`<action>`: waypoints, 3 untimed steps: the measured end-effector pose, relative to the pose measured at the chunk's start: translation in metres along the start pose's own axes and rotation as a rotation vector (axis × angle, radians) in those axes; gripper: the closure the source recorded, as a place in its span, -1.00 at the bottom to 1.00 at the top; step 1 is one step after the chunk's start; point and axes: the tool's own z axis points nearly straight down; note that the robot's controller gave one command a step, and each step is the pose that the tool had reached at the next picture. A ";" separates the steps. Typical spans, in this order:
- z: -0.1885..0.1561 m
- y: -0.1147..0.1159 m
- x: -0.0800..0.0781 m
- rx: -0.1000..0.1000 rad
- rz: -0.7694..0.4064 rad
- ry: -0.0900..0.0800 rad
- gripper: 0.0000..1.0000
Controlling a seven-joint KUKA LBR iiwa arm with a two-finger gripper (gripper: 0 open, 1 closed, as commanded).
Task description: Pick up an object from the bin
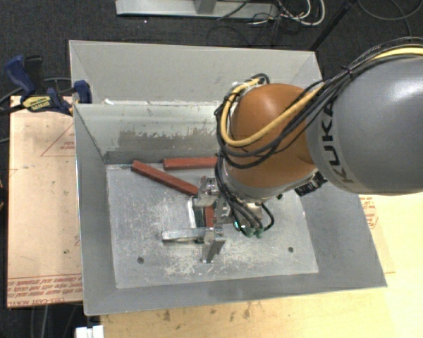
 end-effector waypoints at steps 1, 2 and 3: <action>-0.003 -0.001 -0.002 -0.001 0.003 -0.007 -1.00; 0.050 -0.014 -0.013 -0.002 -0.058 -0.014 -1.00; 0.107 -0.058 -0.006 -0.001 -0.220 -0.011 -1.00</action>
Offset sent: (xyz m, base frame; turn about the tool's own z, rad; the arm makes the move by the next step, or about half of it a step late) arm 0.0259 -0.0361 -0.1356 -0.1442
